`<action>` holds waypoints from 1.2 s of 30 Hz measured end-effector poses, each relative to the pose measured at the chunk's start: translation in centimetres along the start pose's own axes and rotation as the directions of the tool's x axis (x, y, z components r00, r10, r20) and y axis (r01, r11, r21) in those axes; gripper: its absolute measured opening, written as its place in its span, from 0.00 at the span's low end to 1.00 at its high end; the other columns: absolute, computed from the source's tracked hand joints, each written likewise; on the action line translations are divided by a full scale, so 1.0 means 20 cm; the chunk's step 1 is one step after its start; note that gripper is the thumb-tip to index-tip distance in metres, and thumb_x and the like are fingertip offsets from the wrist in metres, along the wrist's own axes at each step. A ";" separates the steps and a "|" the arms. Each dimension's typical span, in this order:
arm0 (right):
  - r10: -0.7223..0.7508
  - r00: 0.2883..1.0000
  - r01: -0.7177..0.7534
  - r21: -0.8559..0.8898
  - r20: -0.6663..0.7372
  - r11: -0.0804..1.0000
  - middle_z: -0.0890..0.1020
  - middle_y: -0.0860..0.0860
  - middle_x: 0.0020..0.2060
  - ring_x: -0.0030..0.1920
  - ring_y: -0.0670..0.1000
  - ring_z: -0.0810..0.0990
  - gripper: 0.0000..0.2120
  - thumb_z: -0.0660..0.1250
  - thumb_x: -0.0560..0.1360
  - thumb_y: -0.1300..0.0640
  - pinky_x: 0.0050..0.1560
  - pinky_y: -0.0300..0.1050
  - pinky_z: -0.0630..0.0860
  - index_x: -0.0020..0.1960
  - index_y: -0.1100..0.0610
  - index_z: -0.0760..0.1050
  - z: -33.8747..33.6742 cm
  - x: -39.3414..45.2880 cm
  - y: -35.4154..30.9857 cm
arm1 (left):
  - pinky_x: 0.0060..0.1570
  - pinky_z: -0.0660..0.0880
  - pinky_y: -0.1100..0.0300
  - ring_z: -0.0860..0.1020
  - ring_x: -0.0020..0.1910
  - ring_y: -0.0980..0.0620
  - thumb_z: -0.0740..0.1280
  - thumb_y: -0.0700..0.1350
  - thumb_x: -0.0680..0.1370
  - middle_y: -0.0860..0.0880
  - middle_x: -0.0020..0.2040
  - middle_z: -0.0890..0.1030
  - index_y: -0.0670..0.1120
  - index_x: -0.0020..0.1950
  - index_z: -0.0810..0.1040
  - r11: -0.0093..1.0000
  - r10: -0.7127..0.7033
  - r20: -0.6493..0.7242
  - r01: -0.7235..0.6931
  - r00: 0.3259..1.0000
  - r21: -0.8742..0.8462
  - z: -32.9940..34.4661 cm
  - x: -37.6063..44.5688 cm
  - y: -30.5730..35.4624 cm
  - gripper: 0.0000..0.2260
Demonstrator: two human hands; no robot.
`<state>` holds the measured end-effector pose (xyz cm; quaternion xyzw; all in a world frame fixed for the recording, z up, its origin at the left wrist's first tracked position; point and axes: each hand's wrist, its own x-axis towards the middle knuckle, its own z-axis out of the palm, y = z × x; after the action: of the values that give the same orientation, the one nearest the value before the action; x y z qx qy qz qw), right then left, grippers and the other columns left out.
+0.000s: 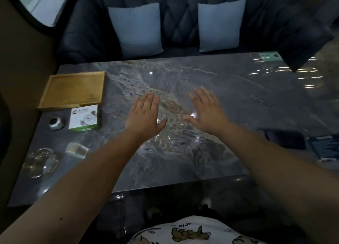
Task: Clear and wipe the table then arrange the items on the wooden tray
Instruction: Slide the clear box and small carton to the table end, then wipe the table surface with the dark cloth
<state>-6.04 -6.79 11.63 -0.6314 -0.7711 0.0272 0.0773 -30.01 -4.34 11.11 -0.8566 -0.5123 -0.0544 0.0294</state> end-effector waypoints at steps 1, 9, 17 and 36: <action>0.016 1.000 -0.016 -0.002 -0.002 1.000 0.58 0.58 0.75 0.76 0.58 0.50 0.45 0.44 0.69 0.27 0.74 0.58 0.48 0.75 0.58 0.57 0.00 -0.03 0.05 | 0.75 0.49 0.46 0.53 0.77 0.41 0.56 0.64 0.77 0.40 0.77 0.58 0.40 0.77 0.54 1.000 0.016 0.006 -0.016 1.000 -0.004 0.01 0.03 0.05 0.37; 0.103 0.995 -0.103 -0.005 0.004 0.995 0.61 0.58 0.74 0.76 0.59 0.53 0.43 0.47 0.70 0.30 0.74 0.60 0.51 0.74 0.59 0.59 -0.03 -0.26 0.47 | 0.72 0.55 0.44 0.61 0.73 0.38 0.62 0.61 0.76 0.38 0.74 0.65 0.38 0.75 0.61 0.990 0.133 0.019 -0.132 0.991 -0.040 0.07 0.22 0.46 0.36; 0.186 0.982 -0.186 -0.001 0.021 0.982 0.62 0.58 0.74 0.75 0.59 0.54 0.38 0.61 0.73 0.36 0.74 0.58 0.50 0.74 0.58 0.59 0.02 -0.55 0.98 | 0.72 0.56 0.43 0.62 0.73 0.38 0.59 0.61 0.77 0.37 0.73 0.66 0.38 0.74 0.62 0.971 0.233 0.045 -0.230 0.971 -0.069 0.24 0.40 0.94 0.34; 0.177 0.903 -0.158 -0.081 0.392 0.984 0.55 0.54 0.77 0.76 0.57 0.52 0.38 0.46 0.75 0.31 0.74 0.58 0.50 0.76 0.53 0.51 0.42 -0.97 1.91 | 0.75 0.48 0.46 0.52 0.76 0.39 0.53 0.61 0.79 0.38 0.77 0.57 0.39 0.76 0.57 0.978 0.175 0.300 -0.131 0.938 -0.162 0.96 0.63 1.63 0.33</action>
<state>33.38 -17.57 -3.67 -0.6782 -0.7141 0.1430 -0.0984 5.71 -6.76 -6.18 -0.8916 -0.4372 0.0487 -0.1077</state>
